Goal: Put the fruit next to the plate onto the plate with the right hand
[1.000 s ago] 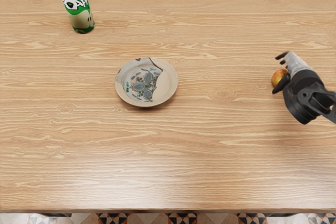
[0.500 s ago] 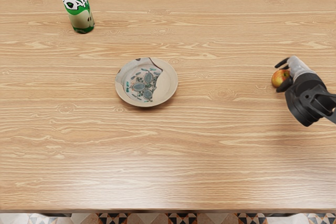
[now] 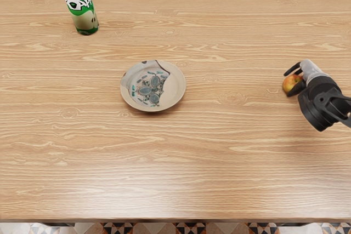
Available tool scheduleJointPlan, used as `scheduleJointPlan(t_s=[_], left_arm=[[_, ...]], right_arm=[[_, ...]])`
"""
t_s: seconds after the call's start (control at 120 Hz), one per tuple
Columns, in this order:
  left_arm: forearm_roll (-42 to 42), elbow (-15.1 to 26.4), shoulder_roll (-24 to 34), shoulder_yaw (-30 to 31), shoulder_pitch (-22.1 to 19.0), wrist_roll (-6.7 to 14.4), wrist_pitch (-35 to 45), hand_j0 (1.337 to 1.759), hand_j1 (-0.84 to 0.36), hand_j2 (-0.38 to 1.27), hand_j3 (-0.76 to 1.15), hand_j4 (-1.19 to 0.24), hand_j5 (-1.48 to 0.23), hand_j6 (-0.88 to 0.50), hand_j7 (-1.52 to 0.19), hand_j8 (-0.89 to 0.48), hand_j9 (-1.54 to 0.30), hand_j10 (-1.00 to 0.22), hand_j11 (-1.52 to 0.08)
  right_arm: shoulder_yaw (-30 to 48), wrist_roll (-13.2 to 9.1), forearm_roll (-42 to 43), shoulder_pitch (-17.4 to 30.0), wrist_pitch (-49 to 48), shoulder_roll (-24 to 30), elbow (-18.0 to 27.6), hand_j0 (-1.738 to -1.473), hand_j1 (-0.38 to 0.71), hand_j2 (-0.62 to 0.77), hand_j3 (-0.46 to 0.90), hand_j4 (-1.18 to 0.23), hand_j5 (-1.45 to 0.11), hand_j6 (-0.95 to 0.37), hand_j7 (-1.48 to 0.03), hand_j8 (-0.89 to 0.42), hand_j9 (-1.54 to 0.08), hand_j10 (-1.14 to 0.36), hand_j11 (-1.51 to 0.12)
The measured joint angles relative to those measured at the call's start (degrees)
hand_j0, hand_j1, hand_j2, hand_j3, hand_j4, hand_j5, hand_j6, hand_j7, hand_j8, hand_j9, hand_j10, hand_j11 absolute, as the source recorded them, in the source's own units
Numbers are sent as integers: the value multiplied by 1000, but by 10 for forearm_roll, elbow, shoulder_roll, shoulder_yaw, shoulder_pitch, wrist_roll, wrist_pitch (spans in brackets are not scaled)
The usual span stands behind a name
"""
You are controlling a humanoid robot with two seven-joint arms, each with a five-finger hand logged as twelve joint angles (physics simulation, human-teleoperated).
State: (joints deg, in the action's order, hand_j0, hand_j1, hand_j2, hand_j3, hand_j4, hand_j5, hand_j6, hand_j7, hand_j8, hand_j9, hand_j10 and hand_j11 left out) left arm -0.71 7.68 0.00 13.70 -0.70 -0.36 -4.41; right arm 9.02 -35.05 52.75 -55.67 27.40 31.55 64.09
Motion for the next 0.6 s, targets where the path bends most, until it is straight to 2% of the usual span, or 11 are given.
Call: scheduleJointPlan(t_s=[0.2,0.333,0.6], left_arm=[[0,0,0,0,0,0,0,1658,55,49,0,-245,-318,-245,-318,-245,-318,-245,-318],[0,0,0,0,0,0,0,1658,55,49,0,-245,-318,-245,-318,-245,-318,-245,-318],[0,0,0,0,0,0,0,1658,55,49,0,-245,-318,-245,-318,-245,-318,-245,-318]], right_arm=[[8,0,-10,-4,0,7,15,-1652,254,188,0,-663,-868,-438,-863,-389,-878,-603,-868],[25,0,-24,-6,-1,27,55,-1651,235,148,-1,-671,-914,-439,-890,-365,-915,-590,-899],[47,1,-42,-29,-1,38,125,-1652,245,241,0,-680,-947,-449,-911,-369,-944,-595,-924]])
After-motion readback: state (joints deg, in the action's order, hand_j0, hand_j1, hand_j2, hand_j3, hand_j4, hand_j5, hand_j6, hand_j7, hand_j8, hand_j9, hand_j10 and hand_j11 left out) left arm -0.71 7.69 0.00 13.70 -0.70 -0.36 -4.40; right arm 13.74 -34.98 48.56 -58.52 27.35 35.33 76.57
